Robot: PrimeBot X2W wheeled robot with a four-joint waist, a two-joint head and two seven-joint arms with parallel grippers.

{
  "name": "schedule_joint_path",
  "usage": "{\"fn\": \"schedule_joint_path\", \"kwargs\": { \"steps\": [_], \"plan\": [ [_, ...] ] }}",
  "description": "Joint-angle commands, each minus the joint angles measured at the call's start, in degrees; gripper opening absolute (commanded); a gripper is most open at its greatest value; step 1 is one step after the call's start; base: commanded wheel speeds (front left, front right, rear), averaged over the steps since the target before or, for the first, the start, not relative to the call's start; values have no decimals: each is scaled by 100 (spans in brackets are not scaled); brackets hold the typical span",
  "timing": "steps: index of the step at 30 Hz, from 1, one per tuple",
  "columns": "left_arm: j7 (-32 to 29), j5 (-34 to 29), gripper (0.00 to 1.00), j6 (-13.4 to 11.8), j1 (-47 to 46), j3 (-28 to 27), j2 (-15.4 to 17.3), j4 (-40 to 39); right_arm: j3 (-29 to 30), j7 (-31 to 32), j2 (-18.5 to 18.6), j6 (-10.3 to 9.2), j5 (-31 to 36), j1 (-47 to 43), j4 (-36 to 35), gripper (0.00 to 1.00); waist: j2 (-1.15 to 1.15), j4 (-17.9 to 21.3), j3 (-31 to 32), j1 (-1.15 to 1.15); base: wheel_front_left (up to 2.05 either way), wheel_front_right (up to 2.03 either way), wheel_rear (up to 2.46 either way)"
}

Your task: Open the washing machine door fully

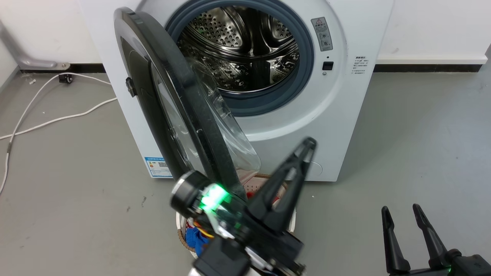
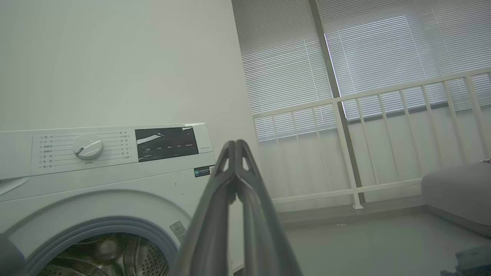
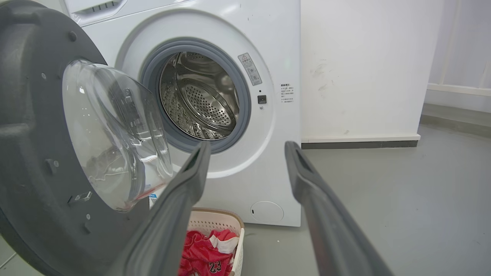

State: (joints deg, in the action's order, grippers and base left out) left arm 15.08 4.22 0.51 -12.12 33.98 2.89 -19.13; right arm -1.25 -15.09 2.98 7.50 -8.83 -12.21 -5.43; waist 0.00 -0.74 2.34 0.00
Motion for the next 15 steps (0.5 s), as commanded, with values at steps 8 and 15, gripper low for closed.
{"fn": "schedule_joint_path", "kwargs": {
  "steps": [8, 15],
  "plan": [
    [14, 22, 0, 49, 221, 658, -2, 381, -47, -11, -19, -2, 24, 51, 31, 100, 0, -10, -16, 0, 0, 0, 0],
    [15, 65, 0, 36, 487, 776, -2, 887, -96, -11, -19, -2, 46, 83, 75, 100, 0, -20, -45, 0, 0, 0, 0]
  ]
}}
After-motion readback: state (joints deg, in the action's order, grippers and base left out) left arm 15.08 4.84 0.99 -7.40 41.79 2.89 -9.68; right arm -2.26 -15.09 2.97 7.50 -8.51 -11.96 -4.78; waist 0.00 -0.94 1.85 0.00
